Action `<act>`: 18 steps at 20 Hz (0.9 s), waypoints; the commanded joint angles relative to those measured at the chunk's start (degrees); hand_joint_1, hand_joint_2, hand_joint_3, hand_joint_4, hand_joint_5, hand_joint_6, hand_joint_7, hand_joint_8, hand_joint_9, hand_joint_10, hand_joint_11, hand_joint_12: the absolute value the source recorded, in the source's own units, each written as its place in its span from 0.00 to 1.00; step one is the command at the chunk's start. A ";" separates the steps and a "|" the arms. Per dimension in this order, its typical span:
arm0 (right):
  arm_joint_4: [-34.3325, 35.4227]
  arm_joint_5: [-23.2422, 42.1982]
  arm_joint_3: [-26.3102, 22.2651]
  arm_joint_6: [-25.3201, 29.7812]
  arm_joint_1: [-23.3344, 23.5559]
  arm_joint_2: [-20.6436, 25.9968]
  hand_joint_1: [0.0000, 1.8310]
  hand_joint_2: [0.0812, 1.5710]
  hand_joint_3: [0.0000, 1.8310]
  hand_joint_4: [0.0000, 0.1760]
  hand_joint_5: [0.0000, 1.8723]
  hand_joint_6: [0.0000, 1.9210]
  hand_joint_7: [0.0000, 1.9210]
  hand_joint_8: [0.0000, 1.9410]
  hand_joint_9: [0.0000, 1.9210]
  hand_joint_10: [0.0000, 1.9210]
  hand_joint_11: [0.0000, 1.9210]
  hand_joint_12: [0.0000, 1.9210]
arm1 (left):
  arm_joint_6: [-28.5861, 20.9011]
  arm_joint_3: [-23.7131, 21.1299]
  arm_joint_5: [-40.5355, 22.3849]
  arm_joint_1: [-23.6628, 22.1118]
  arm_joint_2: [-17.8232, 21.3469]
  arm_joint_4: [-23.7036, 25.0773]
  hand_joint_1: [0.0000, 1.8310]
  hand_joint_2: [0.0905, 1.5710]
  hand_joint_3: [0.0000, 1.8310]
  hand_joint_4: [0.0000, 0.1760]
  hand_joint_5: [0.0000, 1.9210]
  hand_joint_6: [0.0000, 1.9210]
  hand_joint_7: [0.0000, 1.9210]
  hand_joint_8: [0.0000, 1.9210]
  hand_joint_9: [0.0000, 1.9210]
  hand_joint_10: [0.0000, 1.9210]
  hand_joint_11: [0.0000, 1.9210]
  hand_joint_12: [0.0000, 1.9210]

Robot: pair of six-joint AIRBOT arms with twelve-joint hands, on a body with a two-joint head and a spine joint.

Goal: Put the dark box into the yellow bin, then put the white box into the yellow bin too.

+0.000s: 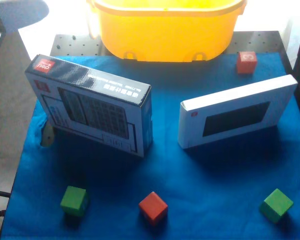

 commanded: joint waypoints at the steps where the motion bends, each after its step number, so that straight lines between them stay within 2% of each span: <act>1: 0.27 6.89 0.19 -0.11 0.75 -0.01 0.09 0.67 0.00 0.03 0.10 0.00 0.24 0.00 0.18 0.00 0.00 0.35 | -0.41 -0.35 -4.87 -0.98 0.59 -1.92 0.15 0.63 0.01 0.00 0.00 0.00 0.00 0.00 0.00 0.00 0.00 0.00; 2: 0.27 6.87 0.17 -0.11 0.75 -0.01 0.09 0.67 0.00 0.00 0.10 0.00 0.25 0.00 0.18 0.00 0.00 0.37 | -0.55 -1.08 -4.04 -1.09 1.24 0.05 0.10 0.64 0.01 0.00 0.00 0.00 0.00 0.00 0.00 0.00 0.00 0.00; 4: 0.29 6.65 0.18 -0.11 0.75 -0.10 0.08 0.67 0.00 0.00 0.11 0.00 0.24 0.00 0.17 0.00 0.00 0.35 | -1.70 -2.06 -2.61 -1.40 2.37 3.38 0.08 0.66 0.01 0.00 0.00 0.00 0.00 0.00 0.00 0.00 0.00 0.00; 5: 0.29 6.53 0.19 -0.11 0.75 -0.15 0.08 0.67 0.00 0.04 0.11 0.00 0.24 0.00 0.17 0.00 0.00 0.35 | -2.38 -2.30 -1.96 -1.60 2.69 4.81 0.09 0.66 0.01 0.07 0.00 0.00 0.00 0.00 0.00 0.00 0.00 0.00; 6: 0.30 6.37 0.23 -0.11 0.75 -0.23 0.07 0.66 0.00 0.09 0.11 0.00 0.24 0.00 0.17 0.00 0.00 0.33 | -3.20 -2.71 -0.46 -2.12 3.17 7.32 0.11 0.64 0.00 0.31 0.00 0.00 0.00 0.00 0.00 0.00 0.00 0.00; 7: 0.31 6.25 0.30 -0.11 0.75 -0.34 0.08 0.64 0.00 0.16 0.12 0.00 0.24 0.00 0.17 0.00 0.00 0.34 | -3.62 -3.33 1.42 -2.61 3.63 10.22 0.11 0.62 0.00 0.32 0.00 0.00 0.00 0.00 0.00 0.00 0.00 0.00; 8: 0.31 6.20 0.37 -0.11 0.74 -0.41 0.09 0.62 0.00 0.17 0.13 0.00 0.25 0.00 0.19 0.01 0.00 0.40 | -4.47 -3.67 2.26 -2.97 3.83 12.11 0.13 0.62 0.00 0.35 0.00 0.00 0.00 0.00 0.00 0.00 0.00 0.00; 9: 0.32 6.18 0.46 -0.11 0.74 -0.45 0.09 0.60 0.00 0.12 0.12 0.00 0.26 0.00 0.21 0.01 0.00 0.44 | -5.64 -3.92 3.22 -3.35 3.86 14.37 0.17 0.60 0.00 0.25 0.00 0.00 0.00 0.00 0.00 0.00 0.00 0.00; 10: 0.33 6.18 0.48 -0.11 0.74 -0.47 0.08 0.61 0.00 0.10 0.10 0.00 0.25 0.00 0.21 0.00 0.00 0.41 | -5.87 -4.15 3.97 -3.46 3.86 15.52 0.18 0.62 0.00 0.19 0.00 0.00 0.00 0.00 0.00 0.00 0.00 0.00; 11: 0.33 6.18 0.48 -0.11 0.74 -0.47 0.09 0.61 0.00 0.07 0.09 0.00 0.24 0.00 0.20 0.00 0.00 0.40 | -5.91 -4.37 4.40 -3.47 3.86 16.17 0.22 0.61 0.00 0.28 0.00 0.00 0.00 0.00 0.00 0.00 0.00 0.00; 12: 0.33 6.18 0.47 -0.11 0.74 -0.50 0.09 0.61 0.00 0.04 0.09 0.00 0.23 0.00 0.21 0.00 0.00 0.43 | -6.15 -4.60 5.06 -3.53 3.85 17.22 0.22 0.62 0.00 0.26 0.00 0.00 0.00 0.00 0.00 0.00 0.00 0.00; 13: 0.33 6.17 0.48 -0.11 0.74 -0.60 0.11 0.62 0.00 0.18 0.09 0.00 0.22 0.00 0.21 0.00 0.00 0.42 | -6.55 -4.73 6.33 -3.69 3.82 18.69 0.25 0.59 0.00 0.51 0.00 0.00 0.00 0.00 0.00 0.00 0.00 0.00; 14: 0.33 6.15 0.48 -0.11 0.73 -0.66 0.13 0.62 0.00 0.21 0.10 0.00 0.25 0.01 0.21 0.00 0.00 0.35 | -6.65 -4.83 6.90 -3.77 3.77 19.45 0.21 0.59 0.00 0.56 0.00 0.00 0.00 0.00 0.00 0.00 0.00 0.00; 15: 0.33 6.10 0.51 -0.11 0.73 -0.81 0.14 0.62 0.00 0.29 0.11 0.00 0.27 0.00 0.21 0.01 0.00 0.16 | -6.65 -5.09 8.17 -4.10 3.52 21.27 0.19 0.59 0.00 0.38 0.00 0.00 0.01 0.00 0.02 0.01 0.02 0.01; 16: 0.33 6.05 0.51 -0.11 0.72 -0.82 0.14 0.62 0.00 0.29 0.11 0.00 0.27 0.00 0.21 0.01 0.00 0.16 | -6.65 -5.13 8.58 -4.29 3.40 21.80 0.19 0.59 0.00 0.38 0.00 0.00 0.01 0.00 0.02 0.01 0.02 0.01; 17: 0.32 5.96 0.51 -0.11 0.70 -0.83 0.13 0.62 0.00 0.35 0.11 0.00 0.26 0.00 0.19 0.00 0.00 0.11 | -6.65 -5.14 9.30 -4.69 3.11 22.82 0.20 0.59 0.00 0.43 0.00 0.00 0.01 0.00 0.02 0.01 0.01 0.00; 18: 0.32 5.86 0.51 -0.11 0.68 -0.83 0.14 0.62 0.00 0.45 0.12 0.00 0.24 0.00 0.21 0.00 0.00 0.20 | -6.80 -5.14 10.27 -5.16 2.72 24.20 0.21 0.59 0.00 0.57 0.00 0.00 0.00 0.00 0.00 0.00 0.00 0.00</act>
